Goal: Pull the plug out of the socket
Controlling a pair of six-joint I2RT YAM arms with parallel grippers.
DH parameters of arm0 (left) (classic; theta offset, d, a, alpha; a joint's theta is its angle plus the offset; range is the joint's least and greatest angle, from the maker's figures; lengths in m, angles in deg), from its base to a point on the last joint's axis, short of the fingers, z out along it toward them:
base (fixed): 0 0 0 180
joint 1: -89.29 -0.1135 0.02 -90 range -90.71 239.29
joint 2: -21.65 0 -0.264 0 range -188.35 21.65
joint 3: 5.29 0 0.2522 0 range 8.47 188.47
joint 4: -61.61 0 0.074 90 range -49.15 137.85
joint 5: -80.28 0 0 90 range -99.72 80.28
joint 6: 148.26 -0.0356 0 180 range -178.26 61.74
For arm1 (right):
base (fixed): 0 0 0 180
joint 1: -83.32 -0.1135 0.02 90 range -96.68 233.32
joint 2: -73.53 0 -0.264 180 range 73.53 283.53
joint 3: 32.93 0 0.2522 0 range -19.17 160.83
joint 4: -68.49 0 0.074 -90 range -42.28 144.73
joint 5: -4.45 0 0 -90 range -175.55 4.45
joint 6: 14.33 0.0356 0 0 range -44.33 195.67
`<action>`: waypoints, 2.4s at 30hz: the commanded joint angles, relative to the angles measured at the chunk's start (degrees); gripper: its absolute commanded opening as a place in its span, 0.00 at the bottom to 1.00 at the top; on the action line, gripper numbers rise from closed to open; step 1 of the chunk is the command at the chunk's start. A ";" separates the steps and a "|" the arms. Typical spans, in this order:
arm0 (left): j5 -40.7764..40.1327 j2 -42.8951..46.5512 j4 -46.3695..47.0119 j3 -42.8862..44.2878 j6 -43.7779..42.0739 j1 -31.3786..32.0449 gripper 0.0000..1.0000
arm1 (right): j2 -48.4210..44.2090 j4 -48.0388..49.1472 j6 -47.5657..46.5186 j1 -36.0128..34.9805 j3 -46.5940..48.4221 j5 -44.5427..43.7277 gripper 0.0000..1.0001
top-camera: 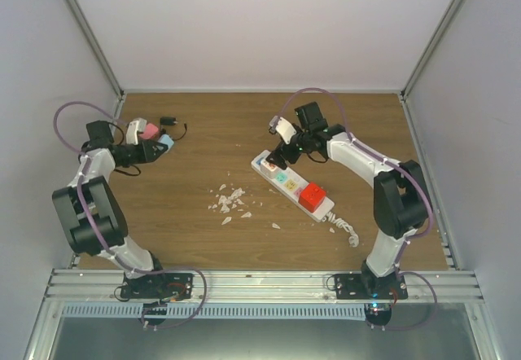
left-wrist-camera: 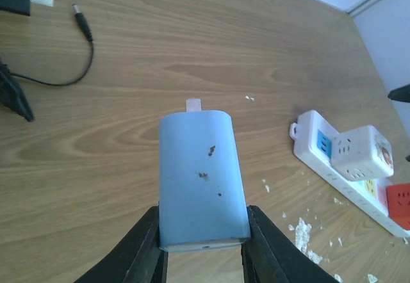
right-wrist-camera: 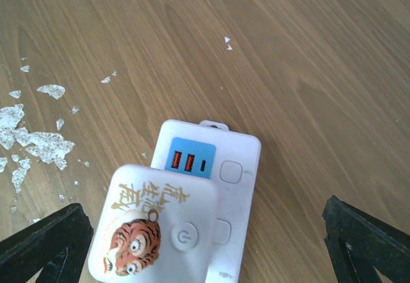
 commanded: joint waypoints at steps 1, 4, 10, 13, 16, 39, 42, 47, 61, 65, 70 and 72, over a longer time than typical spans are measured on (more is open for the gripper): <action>0.75 -5.98 -3.01 3.93 -3.57 -1.41 0.24 | -2.04 -1.84 -0.89 1.38 0.42 0.62 1.00; 0.04 -7.97 -2.63 4.44 -4.42 -2.35 0.24 | -2.43 -2.44 -1.51 1.92 -0.10 0.66 1.00; -1.90 -11.85 -2.53 4.57 -5.75 -4.08 0.26 | -3.19 -5.25 -3.98 3.32 -0.96 1.63 1.00; -2.76 -13.09 -1.38 4.41 -5.40 -4.68 0.27 | -3.62 -6.34 -4.89 4.04 -1.36 1.90 1.00; -3.65 -15.22 -1.13 5.01 -5.57 -4.77 0.27 | -3.92 -7.31 -5.44 4.69 -1.62 2.10 1.00; -7.97 -20.72 0.52 9.32 -3.82 -5.49 0.68 | -6.57 -4.83 -4.52 4.81 -12.62 -4.29 1.00; -9.23 -19.11 0.90 9.06 -4.03 -5.58 0.73 | -6.16 -4.37 -4.02 4.80 -12.87 -5.09 0.99; -10.42 -15.38 3.16 7.49 -3.97 -5.60 0.80 | -5.08 -3.65 -3.03 4.62 -13.09 -5.62 0.99; -9.26 -4.81 5.45 3.71 -8.48 -3.86 0.88 | -2.48 -1.60 -3.35 1.91 -11.09 -1.69 0.98; -9.27 -2.29 5.47 1.94 -9.55 -2.84 0.88 | -0.52 -0.54 -3.95 1.05 -8.75 -1.30 0.98; -8.65 -0.17 5.23 -0.26 -10.76 -2.53 0.88 | 2.01 1.01 -5.91 0.11 -6.20 0.77 0.98; -8.50 0.52 5.05 -0.71 -11.42 -2.38 0.88 | 2.85 1.41 -7.22 -0.66 -5.41 1.78 0.97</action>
